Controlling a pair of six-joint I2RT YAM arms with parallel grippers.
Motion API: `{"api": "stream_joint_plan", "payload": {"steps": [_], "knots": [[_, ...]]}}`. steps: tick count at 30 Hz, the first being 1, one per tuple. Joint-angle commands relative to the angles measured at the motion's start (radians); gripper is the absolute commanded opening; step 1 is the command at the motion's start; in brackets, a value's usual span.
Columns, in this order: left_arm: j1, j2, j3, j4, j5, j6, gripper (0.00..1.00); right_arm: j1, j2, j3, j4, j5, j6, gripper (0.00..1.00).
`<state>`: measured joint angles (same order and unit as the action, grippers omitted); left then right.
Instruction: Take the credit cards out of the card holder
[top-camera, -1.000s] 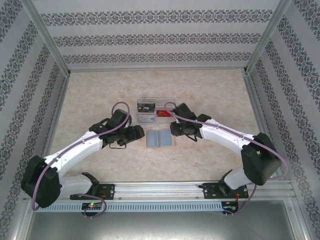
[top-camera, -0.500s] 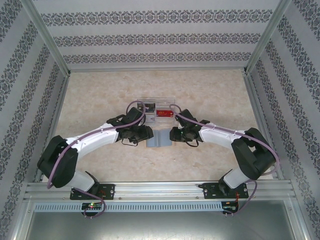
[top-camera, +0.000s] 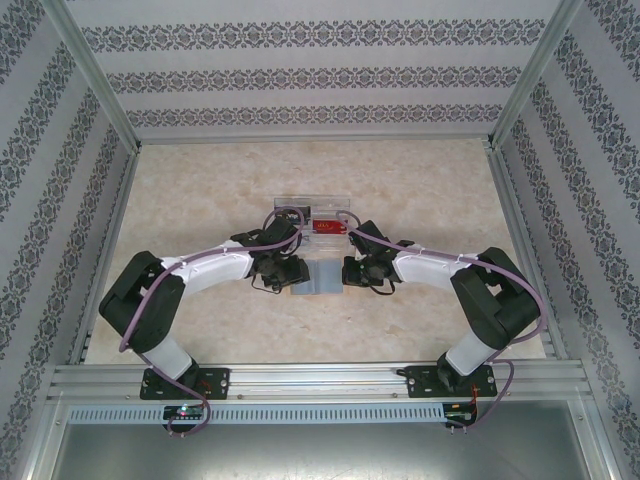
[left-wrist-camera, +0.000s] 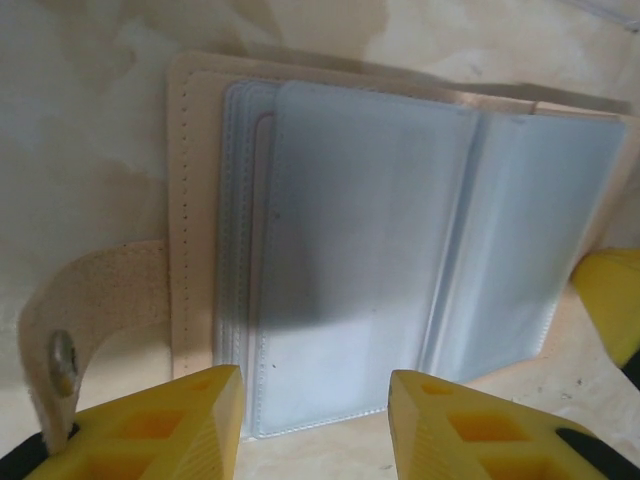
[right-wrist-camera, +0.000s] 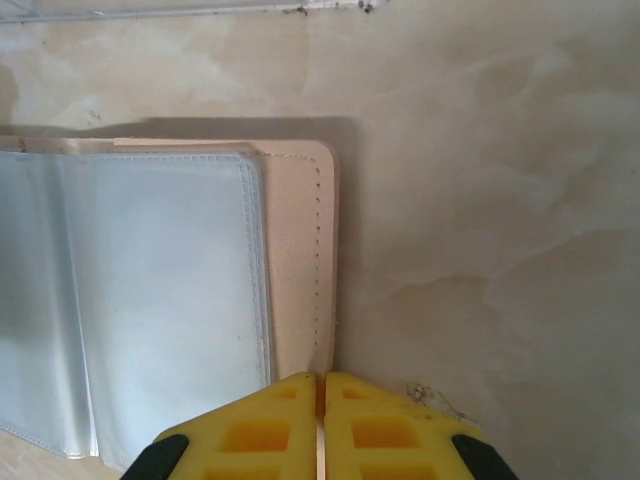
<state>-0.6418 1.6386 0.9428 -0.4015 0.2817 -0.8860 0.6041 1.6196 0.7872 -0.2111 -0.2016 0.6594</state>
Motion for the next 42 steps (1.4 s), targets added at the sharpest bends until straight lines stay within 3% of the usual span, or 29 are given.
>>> {"api": "stream_joint_plan", "payload": {"steps": [1,14,19,26,30,37,42], "knots": [[-0.012,0.017,0.017,0.034,0.010,0.024,0.43,-0.006,0.018,0.010,0.004,-0.003,0.007,0.10],[-0.022,0.063,0.009,0.119,0.080,0.004,0.43,0.012,0.031,0.012,0.008,-0.013,0.019,0.10],[-0.031,0.055,0.004,0.166,0.107,0.002,0.56,0.015,0.031,0.013,0.005,-0.015,0.022,0.10],[-0.039,0.040,0.013,0.185,0.119,0.005,0.65,0.023,0.024,0.007,0.005,-0.012,0.026,0.10],[-0.044,0.030,0.019,0.175,0.115,0.011,0.84,0.023,0.016,0.004,0.005,-0.007,0.028,0.11],[-0.051,0.015,0.041,0.173,0.126,0.023,1.00,0.024,-0.001,0.001,0.001,0.000,0.032,0.14],[-0.050,-0.010,0.052,0.135,0.100,0.037,1.00,0.012,-0.034,0.009,-0.029,0.016,0.022,0.21]]}}
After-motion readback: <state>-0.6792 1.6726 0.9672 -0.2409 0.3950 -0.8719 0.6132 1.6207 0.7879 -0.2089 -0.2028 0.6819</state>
